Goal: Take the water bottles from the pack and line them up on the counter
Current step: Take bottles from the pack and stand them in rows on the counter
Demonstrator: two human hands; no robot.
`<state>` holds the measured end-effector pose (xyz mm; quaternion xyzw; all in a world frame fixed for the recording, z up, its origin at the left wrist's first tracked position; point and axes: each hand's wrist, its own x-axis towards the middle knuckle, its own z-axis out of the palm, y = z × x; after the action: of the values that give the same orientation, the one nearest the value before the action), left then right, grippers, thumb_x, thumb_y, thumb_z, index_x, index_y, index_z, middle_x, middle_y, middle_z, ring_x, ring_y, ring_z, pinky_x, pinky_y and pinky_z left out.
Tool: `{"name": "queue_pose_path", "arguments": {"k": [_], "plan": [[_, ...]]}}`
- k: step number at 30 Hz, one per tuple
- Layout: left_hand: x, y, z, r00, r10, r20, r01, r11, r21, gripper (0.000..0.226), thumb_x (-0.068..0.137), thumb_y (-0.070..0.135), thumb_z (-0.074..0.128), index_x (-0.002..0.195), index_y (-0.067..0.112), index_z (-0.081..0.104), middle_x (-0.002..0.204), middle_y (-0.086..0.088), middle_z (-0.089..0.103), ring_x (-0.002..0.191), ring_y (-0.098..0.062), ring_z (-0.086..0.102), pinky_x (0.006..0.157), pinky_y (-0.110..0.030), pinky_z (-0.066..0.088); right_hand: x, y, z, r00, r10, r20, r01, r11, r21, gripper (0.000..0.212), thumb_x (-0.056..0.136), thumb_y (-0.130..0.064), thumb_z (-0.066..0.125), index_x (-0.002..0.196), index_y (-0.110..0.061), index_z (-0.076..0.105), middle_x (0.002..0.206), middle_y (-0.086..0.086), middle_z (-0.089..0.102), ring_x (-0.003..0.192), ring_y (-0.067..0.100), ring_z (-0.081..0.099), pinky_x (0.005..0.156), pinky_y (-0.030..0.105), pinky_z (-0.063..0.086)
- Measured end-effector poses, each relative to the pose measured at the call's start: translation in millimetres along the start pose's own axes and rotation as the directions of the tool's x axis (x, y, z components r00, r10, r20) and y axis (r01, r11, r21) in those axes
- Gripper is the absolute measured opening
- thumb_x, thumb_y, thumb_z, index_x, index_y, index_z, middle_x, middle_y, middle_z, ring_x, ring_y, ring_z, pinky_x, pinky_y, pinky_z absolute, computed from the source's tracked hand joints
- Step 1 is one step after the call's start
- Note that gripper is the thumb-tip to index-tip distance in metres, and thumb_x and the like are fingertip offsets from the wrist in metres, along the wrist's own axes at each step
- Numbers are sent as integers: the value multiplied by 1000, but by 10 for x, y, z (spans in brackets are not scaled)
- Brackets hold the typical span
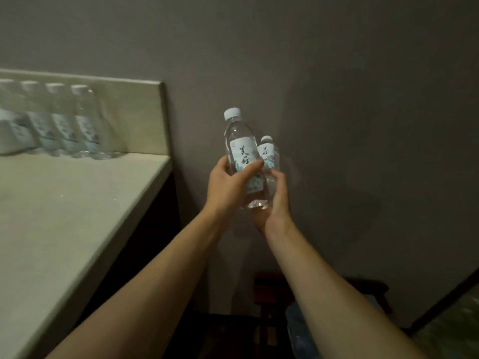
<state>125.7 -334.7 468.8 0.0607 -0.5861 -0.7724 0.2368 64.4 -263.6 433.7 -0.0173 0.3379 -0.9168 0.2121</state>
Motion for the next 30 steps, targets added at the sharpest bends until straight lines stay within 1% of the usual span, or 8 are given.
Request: {"name": "queue_pose_path", "arguments": {"k": [6,9,12,14,17,20,27,30], "plan": [[407,498,-977,990,-4,-138,15,996,83,61,73,18,85,121,3,49,108,-17,71,94,-27,74,83,-43,61,201,527,798,998,-63,16,64,987,-145,45,86,-41,60,119,-11,67,100,12,73,85,26,69,70,33,57],[522,620,-1339,981,11,-192,11,994,113,62,72,21,86,119,8,47,110,-14,70,95,-26,72,84,-44,60,218,713,1018,995,-96,-5,91,956,-278,37,84,-37,62,114,-16,65,88,2,69,71,14,60,53,22,43],[617,679,-1619,978,26,-209,4,990,143,62,71,22,86,118,12,46,111,-11,68,98,-24,71,88,-47,58,268,858,1146,994,-90,61,105,939,-327,63,79,-32,68,136,-11,51,100,4,66,76,12,59,59,23,39],[664,712,-1775,975,65,-213,-25,983,184,64,72,22,86,120,14,45,111,-8,69,97,-19,71,83,-42,60,315,913,1206,987,-87,133,126,940,-316,64,80,-22,68,139,-9,48,100,2,70,79,12,65,61,24,45],[693,744,-1957,973,118,-201,-73,973,219,64,75,19,84,123,16,42,109,-4,68,93,-12,71,71,-26,58,397,984,1284,978,-59,200,124,935,-332,63,76,-10,69,135,-8,49,93,1,74,78,13,71,57,23,52],[714,763,-2084,959,185,-214,-114,945,305,62,74,17,84,119,22,42,103,4,66,90,-5,68,72,-24,56,469,1079,1323,983,-69,169,135,897,-421,58,79,-3,68,132,-16,48,96,1,73,83,14,72,66,27,54],[741,706,-2348,926,262,-273,-119,886,447,66,67,19,87,118,25,44,111,-1,66,96,-14,68,82,-33,58,583,1314,1443,976,-76,203,179,815,-551,55,60,-17,77,108,-22,51,103,3,70,93,19,71,76,34,56],[771,714,-2451,914,315,-257,-147,846,512,67,68,20,87,117,29,42,112,5,60,91,-1,62,72,-18,52,627,1382,1506,974,-49,223,177,779,-601,54,66,-16,81,113,-20,54,108,6,70,97,20,71,79,37,59]]}}
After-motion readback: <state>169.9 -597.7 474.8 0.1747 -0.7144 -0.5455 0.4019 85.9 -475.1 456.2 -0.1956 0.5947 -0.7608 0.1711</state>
